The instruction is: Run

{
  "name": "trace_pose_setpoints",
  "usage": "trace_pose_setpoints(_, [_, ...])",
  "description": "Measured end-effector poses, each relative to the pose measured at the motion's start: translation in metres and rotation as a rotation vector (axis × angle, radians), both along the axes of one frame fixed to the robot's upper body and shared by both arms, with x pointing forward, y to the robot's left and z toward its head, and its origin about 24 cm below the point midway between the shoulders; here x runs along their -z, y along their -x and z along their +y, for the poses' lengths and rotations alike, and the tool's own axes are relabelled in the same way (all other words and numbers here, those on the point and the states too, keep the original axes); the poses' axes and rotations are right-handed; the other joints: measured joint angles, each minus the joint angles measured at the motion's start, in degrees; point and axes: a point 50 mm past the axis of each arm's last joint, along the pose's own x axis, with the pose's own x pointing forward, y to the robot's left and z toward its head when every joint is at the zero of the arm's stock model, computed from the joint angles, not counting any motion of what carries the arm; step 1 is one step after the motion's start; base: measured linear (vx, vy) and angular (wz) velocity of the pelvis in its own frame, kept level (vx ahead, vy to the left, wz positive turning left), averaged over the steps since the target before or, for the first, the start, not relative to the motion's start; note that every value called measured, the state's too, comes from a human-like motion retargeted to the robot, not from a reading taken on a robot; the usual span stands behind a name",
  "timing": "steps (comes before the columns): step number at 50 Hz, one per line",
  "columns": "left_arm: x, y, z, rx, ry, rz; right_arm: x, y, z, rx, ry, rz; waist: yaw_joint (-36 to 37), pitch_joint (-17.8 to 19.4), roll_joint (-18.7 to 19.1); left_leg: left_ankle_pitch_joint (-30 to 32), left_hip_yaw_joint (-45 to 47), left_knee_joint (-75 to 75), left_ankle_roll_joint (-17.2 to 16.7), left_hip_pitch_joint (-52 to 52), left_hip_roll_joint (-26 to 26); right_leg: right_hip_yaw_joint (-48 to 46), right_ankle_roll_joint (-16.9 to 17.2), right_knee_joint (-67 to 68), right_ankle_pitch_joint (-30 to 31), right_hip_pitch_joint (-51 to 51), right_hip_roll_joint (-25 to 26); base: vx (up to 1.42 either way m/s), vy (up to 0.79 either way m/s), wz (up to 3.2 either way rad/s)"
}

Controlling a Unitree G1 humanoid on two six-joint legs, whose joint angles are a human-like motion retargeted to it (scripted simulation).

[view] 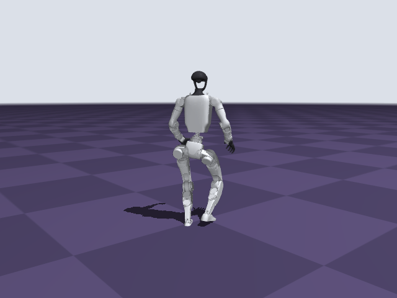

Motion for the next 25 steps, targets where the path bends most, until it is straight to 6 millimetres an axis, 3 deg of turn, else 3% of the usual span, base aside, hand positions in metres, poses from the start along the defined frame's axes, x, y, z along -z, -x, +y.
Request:
trace_pose_setpoints(5, [-0.033, -0.028, -0.006, 0.032, 0.029, -0.180, 0.015, 0.025, -0.003, -0.012, 0.018, 0.090, 0.35, -2.77, 1.24, 2.08, -0.83, -5.87, -1.98, 1.29, 1.49, -1.24, -0.19, -13.67, -2.32, 0.61, 3.62, 0.07, -0.04, 0.15])
trace_pose_setpoints(12, [-0.049, -0.033, -0.012, 0.072, 0.056, -0.264, 0.016, 0.029, 0.001, -0.040, 0.041, 0.081, 3.31, -4.96, 1.70, 1.03, -1.59, -2.40, -2.21, -1.44, 4.40, -2.62, -2.57, -20.53, -4.58, 3.49, 7.26, 0.03, -0.08, 0.00])
trace_pose_setpoints(20, [-0.013, -0.003, -0.010, 0.046, 0.065, -0.071, 0.001, -0.004, 0.008, -0.051, 0.058, -0.030, 7.34, -5.11, 3.10, -1.83, -1.36, 10.46, -1.30, -8.26, 11.07, -4.42, -4.66, -21.03, -5.37, 4.08, 11.87, 0.00, -0.03, -0.07])
trace_pose_setpoints(25, [0.006, 0.017, -0.006, 0.016, 0.060, 0.039, -0.006, -0.015, 0.011, -0.060, 0.061, -0.070, 8.00, -5.89, 2.82, -2.53, -1.78, 11.12, -0.34, -11.29, 11.09, -4.51, -4.70, -21.28, -5.57, 3.71, 11.93, 0.00, 0.00, 0.00])
